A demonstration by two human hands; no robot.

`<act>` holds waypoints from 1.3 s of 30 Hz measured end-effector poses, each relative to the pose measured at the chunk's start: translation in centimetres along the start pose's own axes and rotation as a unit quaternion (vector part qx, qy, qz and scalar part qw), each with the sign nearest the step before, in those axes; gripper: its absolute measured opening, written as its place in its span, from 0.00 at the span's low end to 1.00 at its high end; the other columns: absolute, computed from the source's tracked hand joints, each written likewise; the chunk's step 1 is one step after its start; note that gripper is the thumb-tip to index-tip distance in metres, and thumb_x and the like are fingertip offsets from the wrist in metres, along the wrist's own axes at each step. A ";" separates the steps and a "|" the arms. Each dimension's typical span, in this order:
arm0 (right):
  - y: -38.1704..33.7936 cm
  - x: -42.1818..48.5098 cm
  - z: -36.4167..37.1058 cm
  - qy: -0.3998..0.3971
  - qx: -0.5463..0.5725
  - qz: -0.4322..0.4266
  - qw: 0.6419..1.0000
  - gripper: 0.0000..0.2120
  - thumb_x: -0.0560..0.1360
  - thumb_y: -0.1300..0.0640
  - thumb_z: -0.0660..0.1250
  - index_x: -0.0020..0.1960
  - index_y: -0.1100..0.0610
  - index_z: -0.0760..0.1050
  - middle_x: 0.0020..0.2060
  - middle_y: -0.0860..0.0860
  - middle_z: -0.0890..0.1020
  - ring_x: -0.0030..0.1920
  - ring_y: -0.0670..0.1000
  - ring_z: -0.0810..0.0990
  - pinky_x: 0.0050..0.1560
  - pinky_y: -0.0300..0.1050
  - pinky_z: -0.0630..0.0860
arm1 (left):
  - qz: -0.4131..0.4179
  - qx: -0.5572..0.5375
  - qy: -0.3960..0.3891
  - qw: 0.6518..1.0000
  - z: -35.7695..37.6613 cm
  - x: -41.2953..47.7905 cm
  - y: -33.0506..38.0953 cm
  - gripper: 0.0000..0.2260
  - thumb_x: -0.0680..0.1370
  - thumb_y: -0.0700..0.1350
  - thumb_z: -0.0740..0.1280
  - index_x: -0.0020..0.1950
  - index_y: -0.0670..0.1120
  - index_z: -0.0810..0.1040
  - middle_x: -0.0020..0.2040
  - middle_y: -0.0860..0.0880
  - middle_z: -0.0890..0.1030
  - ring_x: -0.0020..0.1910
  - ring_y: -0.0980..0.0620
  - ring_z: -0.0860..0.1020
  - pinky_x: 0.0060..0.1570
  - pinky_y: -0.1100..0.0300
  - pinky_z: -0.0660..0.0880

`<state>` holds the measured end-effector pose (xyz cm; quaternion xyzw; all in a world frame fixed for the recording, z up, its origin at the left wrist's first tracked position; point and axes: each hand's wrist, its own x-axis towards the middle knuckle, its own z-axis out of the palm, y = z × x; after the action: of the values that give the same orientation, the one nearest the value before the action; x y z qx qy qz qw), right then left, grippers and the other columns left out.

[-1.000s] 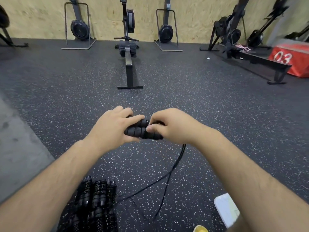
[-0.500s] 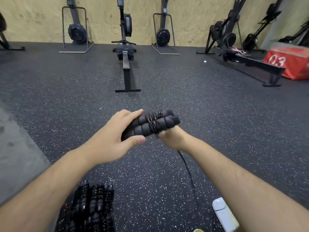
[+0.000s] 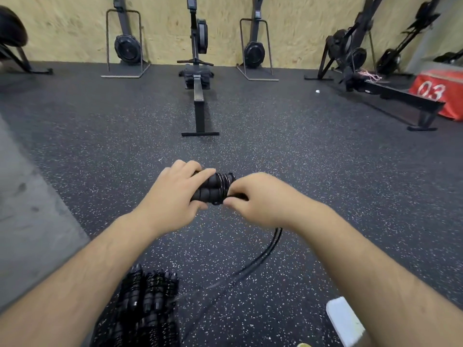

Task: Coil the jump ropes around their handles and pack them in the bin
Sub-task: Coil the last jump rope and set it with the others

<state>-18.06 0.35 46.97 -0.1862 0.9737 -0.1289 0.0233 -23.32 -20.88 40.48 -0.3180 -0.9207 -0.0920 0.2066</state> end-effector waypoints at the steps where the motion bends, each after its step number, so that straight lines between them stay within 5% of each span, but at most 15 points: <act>1: 0.5 0.2 -0.4 0.016 -0.013 -0.010 1.000 0.09 0.79 0.45 0.65 0.49 0.49 0.81 0.38 0.45 0.79 0.40 0.49 0.75 0.39 0.44 0.71 | 0.010 -0.018 -0.024 1.000 0.0 0.0 0.1 0.34 0.69 0.51 0.79 0.73 0.51 0.72 0.59 0.52 0.74 0.55 0.48 0.68 0.54 0.47 0.70; 8: 5.1 2.1 -0.1 0.069 0.159 -0.014 0.985 0.04 0.74 0.44 0.71 0.44 0.43 0.82 0.37 0.40 0.83 0.40 0.41 0.78 0.46 0.43 0.75 | 0.013 -0.270 -0.131 0.954 -2.4 -0.3 1.4 0.30 0.71 0.46 0.79 0.69 0.61 0.71 0.58 0.62 0.73 0.62 0.55 0.69 0.61 0.58 0.65; 11: 6.0 1.9 0.6 0.060 0.293 -0.004 0.954 0.07 0.78 0.53 0.68 0.42 0.46 0.80 0.35 0.41 0.81 0.37 0.38 0.76 0.47 0.41 0.74 | -0.049 -0.456 -0.138 0.878 -3.7 -0.5 2.5 0.30 0.71 0.38 0.79 0.67 0.58 0.72 0.59 0.58 0.77 0.62 0.56 0.76 0.60 0.59 0.73; 13: 5.2 1.7 1.3 -0.005 0.296 -0.003 0.955 0.11 0.78 0.64 0.63 0.40 0.51 0.76 0.36 0.45 0.77 0.35 0.36 0.75 0.45 0.36 0.73 | -0.077 -0.529 -0.089 0.841 -3.5 -0.4 3.1 0.29 0.70 0.42 0.79 0.66 0.56 0.71 0.62 0.55 0.78 0.64 0.54 0.78 0.60 0.55 0.76; 15: 3.8 1.9 2.9 -0.060 0.201 0.012 0.978 0.12 0.81 0.68 0.55 0.46 0.59 0.75 0.39 0.50 0.75 0.38 0.43 0.75 0.44 0.39 0.70 | -0.103 -0.491 -0.026 0.865 -2.8 -0.3 3.0 0.30 0.67 0.52 0.78 0.65 0.60 0.69 0.64 0.53 0.77 0.65 0.51 0.77 0.64 0.47 0.75; 18: 1.5 1.8 5.2 -0.062 0.157 0.043 0.985 0.12 0.85 0.54 0.53 0.60 0.54 0.74 0.52 0.53 0.78 0.49 0.54 0.77 0.48 0.46 0.72 | -0.120 -0.345 0.068 0.929 -1.9 -0.1 2.4 0.29 0.68 0.51 0.79 0.63 0.60 0.68 0.59 0.65 0.70 0.64 0.51 0.73 0.67 0.46 0.71; 21: -0.1 1.2 5.9 -0.096 0.110 0.030 0.989 0.13 0.85 0.47 0.53 0.53 0.55 0.69 0.47 0.54 0.77 0.46 0.55 0.73 0.44 0.47 0.67 | -0.098 -0.159 0.119 0.975 -1.4 0.4 1.6 0.29 0.68 0.44 0.81 0.65 0.51 0.71 0.56 0.61 0.71 0.58 0.49 0.69 0.61 0.47 0.68; 24: -0.6 0.4 4.0 -0.066 0.020 0.001 0.998 0.11 0.85 0.48 0.54 0.49 0.53 0.68 0.43 0.50 0.73 0.45 0.55 0.72 0.43 0.47 0.65 | -0.079 -0.042 0.062 0.994 -0.5 0.4 0.2 0.28 0.68 0.45 0.81 0.64 0.49 0.73 0.58 0.51 0.75 0.57 0.46 0.70 0.54 0.49 0.65; 31: 1.8 1.2 0.8 0.097 -0.058 -0.055 0.992 0.10 0.79 0.42 0.63 0.51 0.46 0.79 0.46 0.45 0.83 0.50 0.51 0.79 0.48 0.47 0.75 | -0.024 -0.138 -0.094 0.986 -1.3 -0.1 1.5 0.27 0.70 0.45 0.79 0.63 0.57 0.71 0.52 0.63 0.68 0.53 0.59 0.63 0.55 0.55 0.62; 35: 4.1 1.7 0.4 0.141 0.030 -0.065 0.987 0.08 0.77 0.42 0.66 0.48 0.45 0.80 0.40 0.42 0.81 0.44 0.46 0.77 0.47 0.48 0.75 | -0.040 -0.267 -0.176 0.947 -3.4 -0.8 2.9 0.27 0.71 0.42 0.78 0.60 0.60 0.67 0.54 0.57 0.69 0.54 0.63 0.67 0.52 0.62 0.67; 39: 4.7 1.3 1.0 0.087 0.203 -0.030 0.975 0.07 0.82 0.54 0.62 0.51 0.54 0.78 0.39 0.48 0.79 0.40 0.45 0.76 0.43 0.40 0.75 | -0.049 -0.470 -0.116 0.874 -4.7 -1.2 4.3 0.28 0.72 0.35 0.76 0.62 0.49 0.62 0.58 0.50 0.74 0.56 0.60 0.77 0.53 0.64 0.76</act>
<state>-20.87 3.84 44.82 -0.1944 0.9195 -0.3406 -0.0283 -18.28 -19.52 44.32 -0.3401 -0.8008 -0.4865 -0.0798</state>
